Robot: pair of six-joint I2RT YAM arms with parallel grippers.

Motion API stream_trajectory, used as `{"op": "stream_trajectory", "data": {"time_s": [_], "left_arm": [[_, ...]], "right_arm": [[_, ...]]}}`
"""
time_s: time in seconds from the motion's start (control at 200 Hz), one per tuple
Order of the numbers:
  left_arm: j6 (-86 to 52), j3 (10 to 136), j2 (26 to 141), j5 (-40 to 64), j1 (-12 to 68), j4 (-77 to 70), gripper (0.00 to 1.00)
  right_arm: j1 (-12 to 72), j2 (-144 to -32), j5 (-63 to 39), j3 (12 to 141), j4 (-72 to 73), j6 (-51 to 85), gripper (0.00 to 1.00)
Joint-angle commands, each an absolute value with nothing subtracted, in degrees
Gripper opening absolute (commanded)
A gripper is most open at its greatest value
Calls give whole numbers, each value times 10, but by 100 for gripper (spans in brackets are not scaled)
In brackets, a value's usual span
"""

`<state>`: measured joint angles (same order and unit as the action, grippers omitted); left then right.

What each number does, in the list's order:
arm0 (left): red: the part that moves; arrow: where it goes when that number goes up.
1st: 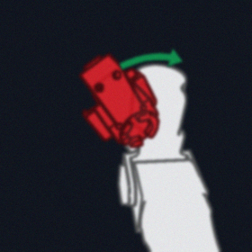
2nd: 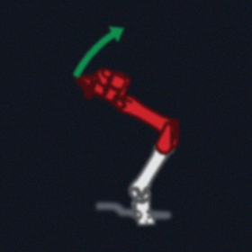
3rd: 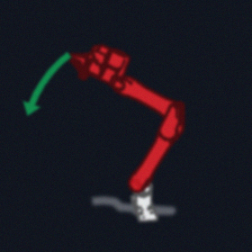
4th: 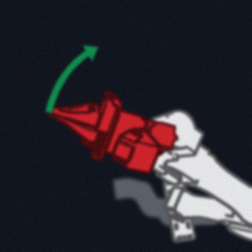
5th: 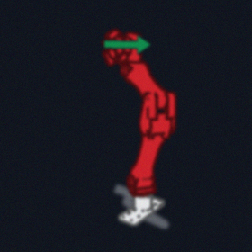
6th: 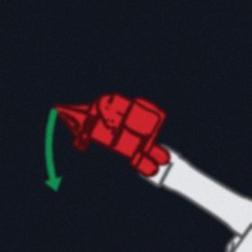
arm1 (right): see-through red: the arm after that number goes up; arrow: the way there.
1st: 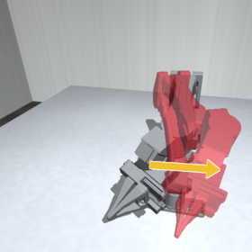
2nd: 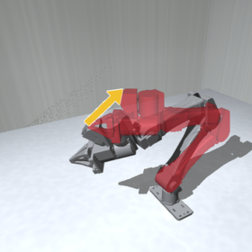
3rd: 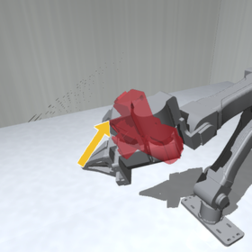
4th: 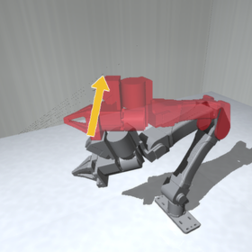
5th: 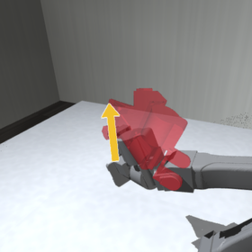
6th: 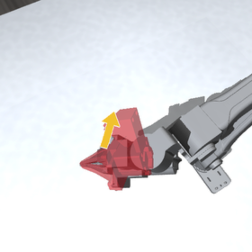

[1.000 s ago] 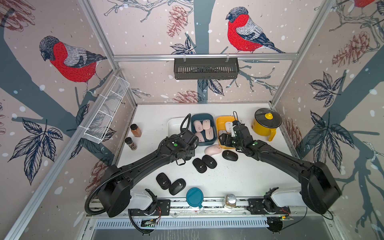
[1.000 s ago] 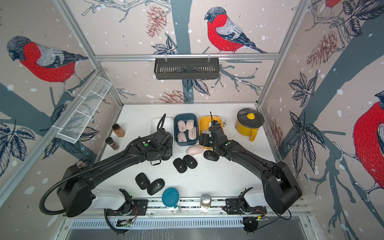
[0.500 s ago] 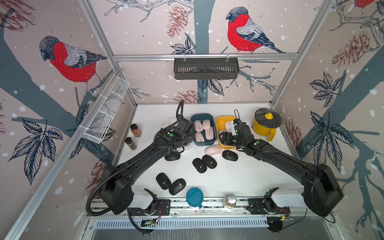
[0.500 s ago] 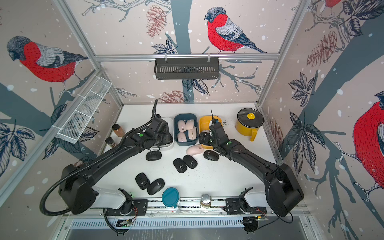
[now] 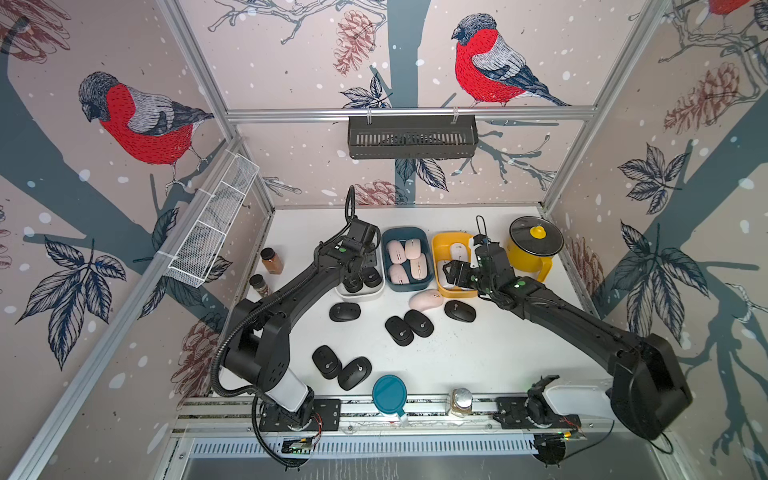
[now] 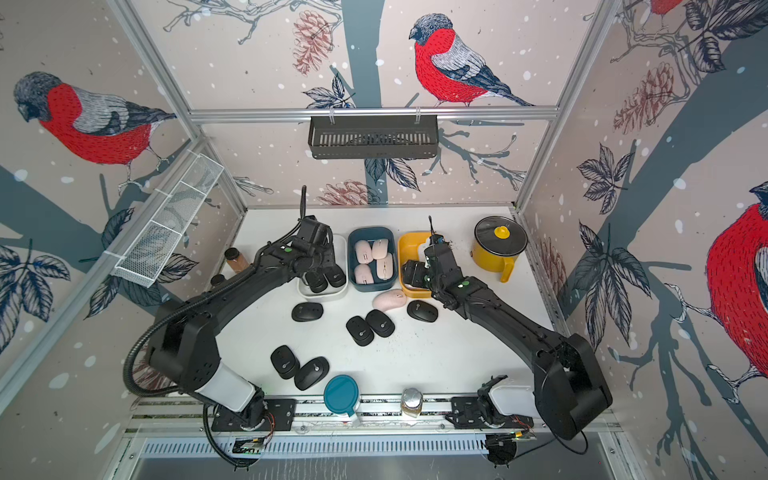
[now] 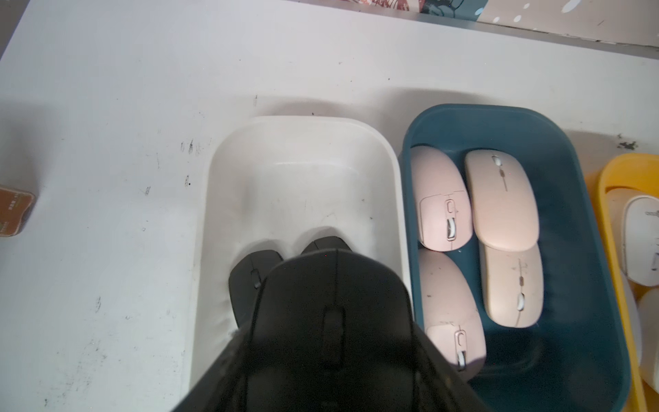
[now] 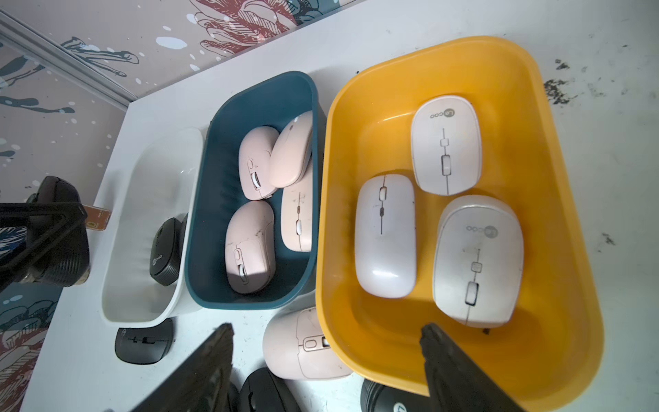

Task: Place the mice by color into the storage box
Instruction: Place the mouse in the storage box.

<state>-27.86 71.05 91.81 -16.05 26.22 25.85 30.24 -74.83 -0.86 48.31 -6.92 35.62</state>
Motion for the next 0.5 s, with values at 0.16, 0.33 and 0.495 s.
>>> {"op": "stream_trajectory", "data": {"time_s": [0.16,0.33,0.495], "left_arm": [[-262,732,979,-142,242,239,57],[-264,736,1009,-138,232,241,57],[-265,744,1029,-136,219,239,57]], "right_arm": [[287,-746,-16,481,-72,341,83],[282,-748,-21,481,-71,340,83],[279,-751,-24,480,-63,341,83]]}}
